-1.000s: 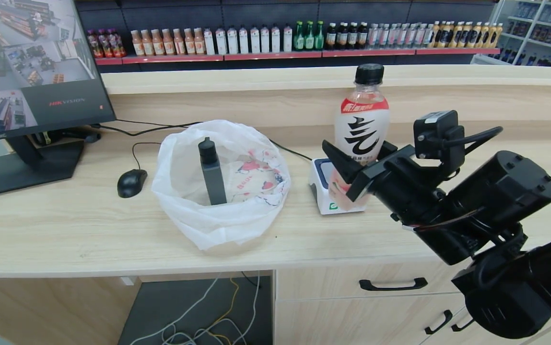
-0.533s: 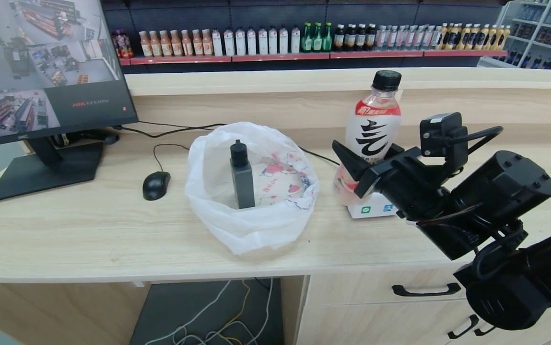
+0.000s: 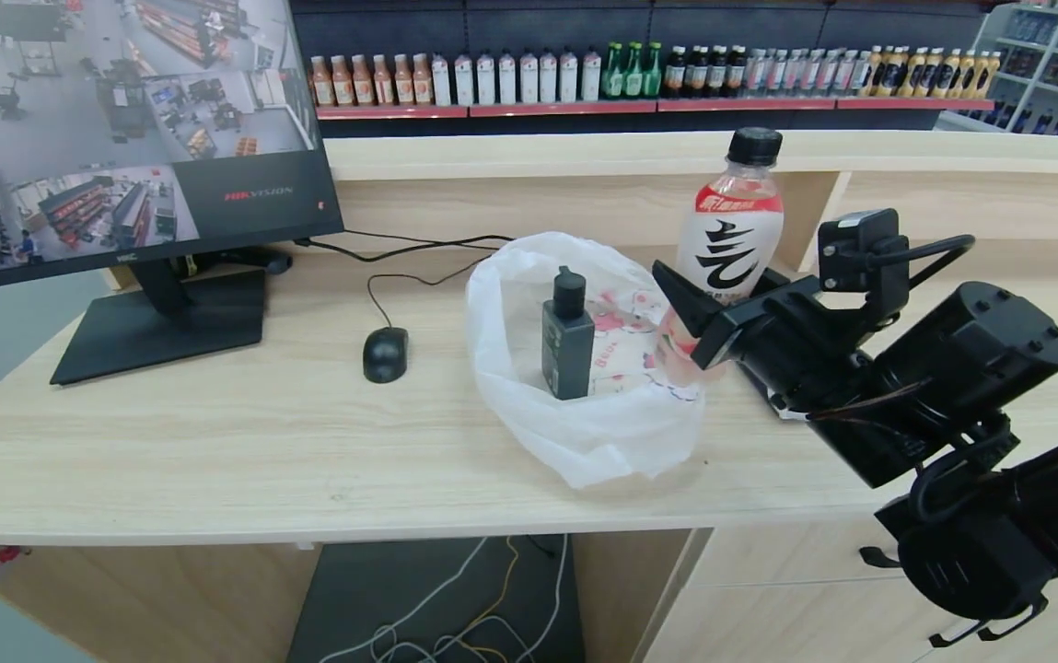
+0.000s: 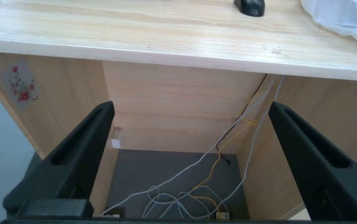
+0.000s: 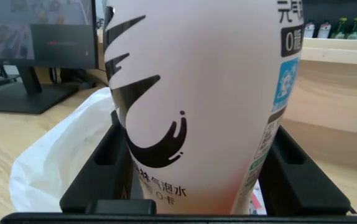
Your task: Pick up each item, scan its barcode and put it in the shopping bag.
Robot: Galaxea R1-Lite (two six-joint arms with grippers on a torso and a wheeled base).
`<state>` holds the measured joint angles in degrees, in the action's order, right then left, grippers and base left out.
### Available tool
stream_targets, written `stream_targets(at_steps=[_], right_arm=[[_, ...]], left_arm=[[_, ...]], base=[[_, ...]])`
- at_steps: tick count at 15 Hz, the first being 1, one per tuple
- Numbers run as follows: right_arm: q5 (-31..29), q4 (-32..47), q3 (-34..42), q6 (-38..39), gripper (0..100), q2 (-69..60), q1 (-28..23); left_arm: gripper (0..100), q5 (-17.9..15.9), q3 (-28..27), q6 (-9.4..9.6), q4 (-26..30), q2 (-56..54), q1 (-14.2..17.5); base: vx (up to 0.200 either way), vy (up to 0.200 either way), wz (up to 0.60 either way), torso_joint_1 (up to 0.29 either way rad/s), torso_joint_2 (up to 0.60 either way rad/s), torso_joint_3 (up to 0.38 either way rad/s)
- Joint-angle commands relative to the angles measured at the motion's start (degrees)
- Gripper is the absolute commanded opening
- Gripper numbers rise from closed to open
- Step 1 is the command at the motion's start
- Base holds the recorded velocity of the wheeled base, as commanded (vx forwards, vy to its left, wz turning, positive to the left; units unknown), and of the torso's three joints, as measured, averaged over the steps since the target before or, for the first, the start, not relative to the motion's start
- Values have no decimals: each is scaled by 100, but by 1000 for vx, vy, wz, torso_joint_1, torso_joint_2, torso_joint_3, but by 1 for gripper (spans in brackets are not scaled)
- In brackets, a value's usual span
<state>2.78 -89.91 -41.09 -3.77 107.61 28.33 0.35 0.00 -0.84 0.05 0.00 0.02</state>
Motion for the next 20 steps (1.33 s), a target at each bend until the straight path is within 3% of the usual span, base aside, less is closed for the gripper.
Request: stream_targets(at_steps=[1, 20], right_arm=[[3, -9, -92, -1, 0, -12, -56], [12, -9, -1568, 16, 0, 1597, -363]], left_arm=[[100, 0, 0, 5, -5, 0, 6], [100, 0, 0, 5, -5, 0, 6]], base=[[0, 0, 0, 0, 0, 0], [0, 0, 0, 0, 0, 0]])
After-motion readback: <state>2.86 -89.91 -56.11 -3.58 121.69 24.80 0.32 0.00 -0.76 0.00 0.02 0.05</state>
